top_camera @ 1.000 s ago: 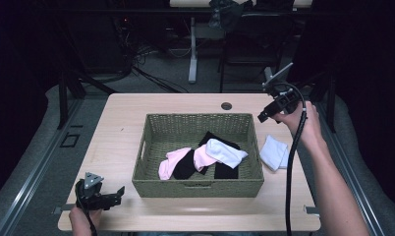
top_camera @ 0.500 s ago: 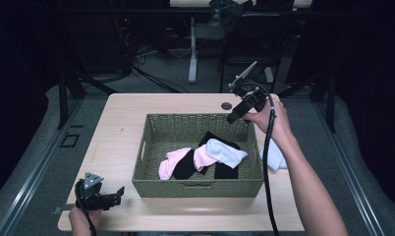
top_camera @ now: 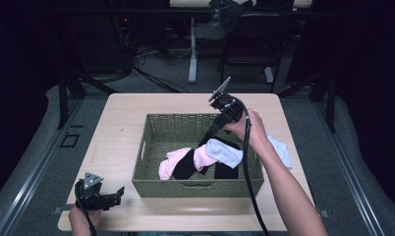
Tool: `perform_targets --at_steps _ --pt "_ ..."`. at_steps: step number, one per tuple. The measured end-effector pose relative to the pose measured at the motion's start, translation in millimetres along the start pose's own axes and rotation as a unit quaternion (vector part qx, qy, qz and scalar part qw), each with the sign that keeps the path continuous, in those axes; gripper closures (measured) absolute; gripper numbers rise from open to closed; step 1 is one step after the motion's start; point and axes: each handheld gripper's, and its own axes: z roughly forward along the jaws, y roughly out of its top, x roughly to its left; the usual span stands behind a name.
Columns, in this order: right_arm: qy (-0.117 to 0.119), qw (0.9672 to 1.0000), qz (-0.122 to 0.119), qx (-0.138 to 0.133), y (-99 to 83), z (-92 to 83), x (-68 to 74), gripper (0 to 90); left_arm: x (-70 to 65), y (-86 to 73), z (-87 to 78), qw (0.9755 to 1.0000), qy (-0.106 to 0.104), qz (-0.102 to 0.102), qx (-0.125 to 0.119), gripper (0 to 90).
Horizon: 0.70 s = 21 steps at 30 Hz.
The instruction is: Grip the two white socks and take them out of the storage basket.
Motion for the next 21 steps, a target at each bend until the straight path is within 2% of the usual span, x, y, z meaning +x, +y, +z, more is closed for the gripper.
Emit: perform_targets --at_steps 1,2,3,8,12,21 --pt "0.0 1.0 0.0 0.0 0.0 0.0 0.0 16.0 0.1 0.0 -0.2 1.0 0.001 0.0 0.0 0.0" --pt "-0.001 0.9999 0.002 0.011 -0.1 11.3 -0.1 16.7 0.4 -0.1 -0.5 1.0 0.0 0.0 0.0 0.0" --pt "-0.001 0.9999 0.002 0.011 -0.1 11.3 -0.1 16.7 0.5 -0.2 -0.8 1.0 0.0 -0.001 0.001 0.0" --pt "0.003 0.9994 0.008 0.034 -2.5 38.3 -3.4 20.4 0.5 -0.2 -0.4 1.0 0.001 0.001 0.001 0.0" --pt "0.005 0.999 0.012 0.041 -4.3 53.9 -3.5 20.9 0.5 -0.2 -0.1 1.0 0.0 0.0 0.001 0.0" --pt "0.004 0.9981 0.014 0.06 -5.8 76.3 -1.8 24.8 0.6 -0.2 -0.2 1.0 0.0 0.0 0.001 0.0"
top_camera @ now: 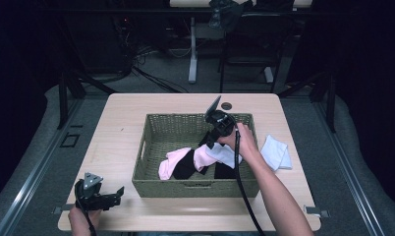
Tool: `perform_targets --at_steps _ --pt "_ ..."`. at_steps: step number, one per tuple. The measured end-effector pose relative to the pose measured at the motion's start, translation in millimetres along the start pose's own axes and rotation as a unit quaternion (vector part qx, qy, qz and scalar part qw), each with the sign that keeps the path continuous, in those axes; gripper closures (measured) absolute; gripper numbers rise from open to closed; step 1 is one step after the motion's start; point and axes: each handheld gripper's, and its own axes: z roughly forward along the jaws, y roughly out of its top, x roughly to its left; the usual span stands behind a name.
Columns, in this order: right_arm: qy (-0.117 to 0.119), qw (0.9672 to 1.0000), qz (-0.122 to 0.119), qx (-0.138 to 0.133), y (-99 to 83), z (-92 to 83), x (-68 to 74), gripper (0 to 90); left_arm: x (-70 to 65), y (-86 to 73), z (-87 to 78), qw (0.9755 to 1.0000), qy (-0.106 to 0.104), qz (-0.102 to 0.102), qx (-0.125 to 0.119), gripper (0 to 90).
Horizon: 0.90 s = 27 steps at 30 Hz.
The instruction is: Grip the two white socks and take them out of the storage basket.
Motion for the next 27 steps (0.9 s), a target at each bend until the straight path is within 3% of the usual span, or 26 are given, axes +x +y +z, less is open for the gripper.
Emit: perform_targets --at_steps 7,10,13,15,19,24,27 --pt "-0.009 0.9995 0.002 0.029 1.0 18.9 0.3 28.7 0.0 -0.2 -0.5 1.0 -0.001 -0.001 0.0 0.0" --pt "-0.007 0.9994 0.007 0.034 0.8 23.6 0.7 34.7 -0.1 -0.4 -0.6 1.0 -0.001 0.0 0.002 0.0" --pt "-0.007 0.9989 0.012 0.044 0.4 27.9 0.1 54.2 -0.4 -0.4 -0.8 1.0 -0.001 -0.001 0.002 0.0" --pt "-0.004 0.9988 0.011 0.048 0.3 27.8 -0.5 58.6 -0.3 -0.4 -0.5 1.0 0.001 -0.002 0.001 0.0" --pt "-0.01 0.9986 0.02 0.048 -1.0 27.6 -1.4 81.9 -0.2 -0.1 0.8 1.0 -0.001 0.0 0.003 0.0" --pt "-0.012 0.9987 0.016 0.048 -2.7 14.4 -2.5 83.5 0.9 -1.3 -0.1 1.0 0.0 -0.003 0.003 0.1" --pt "-0.011 0.9992 0.02 0.033 -4.5 6.2 -2.0 83.7 0.9 -0.7 -0.6 1.0 0.0 0.0 0.004 0.1"
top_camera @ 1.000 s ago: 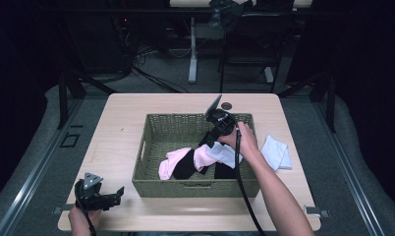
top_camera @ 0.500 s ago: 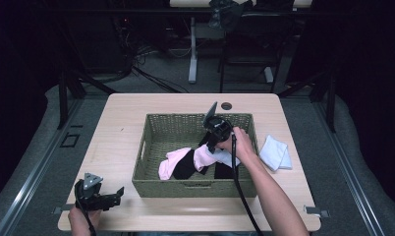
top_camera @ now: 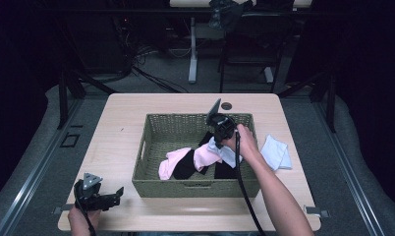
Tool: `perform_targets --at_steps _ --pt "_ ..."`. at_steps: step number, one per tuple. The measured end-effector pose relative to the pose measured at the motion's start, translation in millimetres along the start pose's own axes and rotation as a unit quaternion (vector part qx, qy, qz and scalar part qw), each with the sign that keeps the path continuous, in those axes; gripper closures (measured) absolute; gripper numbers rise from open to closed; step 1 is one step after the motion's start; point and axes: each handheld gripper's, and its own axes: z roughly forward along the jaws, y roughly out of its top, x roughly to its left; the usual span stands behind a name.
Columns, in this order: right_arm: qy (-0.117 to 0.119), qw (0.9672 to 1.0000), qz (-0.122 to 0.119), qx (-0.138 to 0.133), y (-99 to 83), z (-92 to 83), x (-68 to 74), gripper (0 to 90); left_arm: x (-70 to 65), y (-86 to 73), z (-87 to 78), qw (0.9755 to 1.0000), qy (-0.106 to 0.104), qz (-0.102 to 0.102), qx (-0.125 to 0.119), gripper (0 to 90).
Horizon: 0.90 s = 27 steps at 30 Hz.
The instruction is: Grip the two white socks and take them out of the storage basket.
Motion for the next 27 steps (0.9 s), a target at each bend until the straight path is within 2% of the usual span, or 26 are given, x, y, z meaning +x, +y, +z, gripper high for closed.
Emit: perform_targets --at_steps 6,8,11,13,17,18,19,20,21,22,24,27 --pt "-0.001 0.9997 -0.006 -0.022 -6.6 -37.4 -4.2 83.7 -2.2 1.9 1.7 1.0 -0.001 0.001 -0.001 0.1" --pt "-0.003 0.9997 -0.007 -0.023 -7.3 -41.9 -4.2 83.7 -3.2 2.7 2.5 1.0 -0.001 0.003 0.0 0.1" --pt "-0.005 0.9991 -0.003 -0.041 -11.0 -55.7 -1.9 83.6 -4.1 3.4 3.5 1.0 -0.005 0.005 -0.002 0.1" --pt "-0.01 0.9993 -0.011 -0.034 -11.6 -61.1 -0.8 83.6 -4.0 3.7 3.9 1.0 -0.005 0.005 -0.002 0.1" --pt "-0.018 0.9993 -0.016 -0.03 -10.3 -49.7 1.5 83.0 -4.7 4.5 4.4 0.9999 -0.007 0.008 -0.001 0.1" --pt "-0.024 0.9995 -0.02 -0.011 -7.3 -33.3 1.1 82.8 -5.0 4.6 4.5 0.9999 -0.007 0.007 -0.002 0.0" --pt "-0.022 0.9996 -0.016 -0.009 -6.7 -26.3 1.0 82.8 -4.4 4.5 4.2 0.9999 -0.006 0.008 0.0 0.1" --pt "-0.022 0.9996 -0.016 -0.009 -6.7 -26.3 1.0 82.8 -4.4 4.5 4.2 0.9999 -0.006 0.008 0.0 0.0" --pt "-0.024 0.9996 -0.018 0.0 -5.2 -19.1 0.0 83.1 -3.9 4.1 4.3 1.0 -0.006 0.006 -0.002 0.0" --pt "-0.02 0.9998 -0.008 0.003 -3.9 -6.6 -2.2 83.5 -2.9 3.8 4.1 1.0 -0.006 0.006 -0.001 0.1" --pt "-0.013 0.9999 -0.003 0.001 -4.0 1.7 -4.1 83.9 -2.6 3.6 4.3 1.0 -0.006 0.005 -0.001 0.1" --pt "-0.012 0.9999 -0.005 0.01 -3.7 1.8 -5.5 84.1 -3.1 3.6 4.6 1.0 -0.006 0.003 -0.002 0.0"
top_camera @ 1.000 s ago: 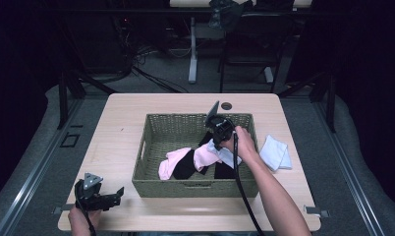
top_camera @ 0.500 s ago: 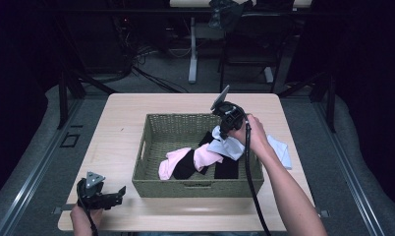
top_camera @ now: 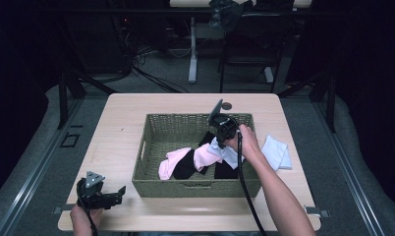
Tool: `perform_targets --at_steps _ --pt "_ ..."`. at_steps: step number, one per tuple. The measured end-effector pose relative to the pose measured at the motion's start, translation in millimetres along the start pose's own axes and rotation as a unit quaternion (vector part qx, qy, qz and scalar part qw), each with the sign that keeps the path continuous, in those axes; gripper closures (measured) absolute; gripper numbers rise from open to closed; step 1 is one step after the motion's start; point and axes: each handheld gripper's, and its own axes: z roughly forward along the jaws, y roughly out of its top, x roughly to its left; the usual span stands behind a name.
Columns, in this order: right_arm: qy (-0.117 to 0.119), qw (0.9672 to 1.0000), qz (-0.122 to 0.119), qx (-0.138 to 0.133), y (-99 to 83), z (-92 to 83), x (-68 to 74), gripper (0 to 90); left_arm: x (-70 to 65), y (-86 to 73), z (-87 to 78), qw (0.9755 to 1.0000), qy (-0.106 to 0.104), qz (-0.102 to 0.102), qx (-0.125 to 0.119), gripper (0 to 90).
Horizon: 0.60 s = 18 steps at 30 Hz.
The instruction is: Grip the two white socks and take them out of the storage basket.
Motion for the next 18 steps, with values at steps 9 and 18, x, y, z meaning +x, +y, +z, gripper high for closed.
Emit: perform_targets --at_steps 9,18 --pt "-0.012 0.9991 -0.009 -0.039 -5.3 -67.6 1.4 84.2 -1.3 0.6 -0.3 1.0 0.0 0.003 0.0 0.1" --pt "-0.019 0.9974 -0.011 -0.069 -6.5 -117.4 4.1 84.2 -1.3 0.5 0.1 1.0 -0.001 0.003 0.001 0.1"
